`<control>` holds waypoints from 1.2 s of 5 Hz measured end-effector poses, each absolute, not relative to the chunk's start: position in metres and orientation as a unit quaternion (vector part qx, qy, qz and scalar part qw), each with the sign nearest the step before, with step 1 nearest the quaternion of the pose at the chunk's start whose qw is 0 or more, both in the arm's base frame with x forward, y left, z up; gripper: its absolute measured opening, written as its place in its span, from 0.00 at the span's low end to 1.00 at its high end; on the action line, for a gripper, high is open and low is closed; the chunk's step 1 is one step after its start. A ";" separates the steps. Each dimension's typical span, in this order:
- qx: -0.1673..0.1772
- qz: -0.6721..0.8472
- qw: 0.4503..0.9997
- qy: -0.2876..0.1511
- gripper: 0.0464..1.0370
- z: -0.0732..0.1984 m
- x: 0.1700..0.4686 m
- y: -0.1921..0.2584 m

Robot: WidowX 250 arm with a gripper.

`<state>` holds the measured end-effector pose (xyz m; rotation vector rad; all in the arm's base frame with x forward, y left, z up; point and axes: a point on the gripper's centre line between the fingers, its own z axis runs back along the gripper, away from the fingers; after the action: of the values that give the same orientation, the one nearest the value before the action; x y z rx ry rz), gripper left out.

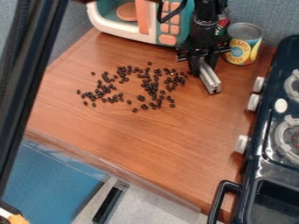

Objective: Sweep into pile

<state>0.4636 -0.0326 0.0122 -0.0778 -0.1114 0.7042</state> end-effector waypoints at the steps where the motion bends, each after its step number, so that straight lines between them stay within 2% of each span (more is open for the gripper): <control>1: -0.039 0.364 0.929 -0.052 0.35 0.010 0.454 -0.022; 6: -0.047 0.408 0.911 -0.035 0.35 0.010 0.405 0.035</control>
<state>0.4047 0.0353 0.0100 -0.0967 -0.0721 0.8401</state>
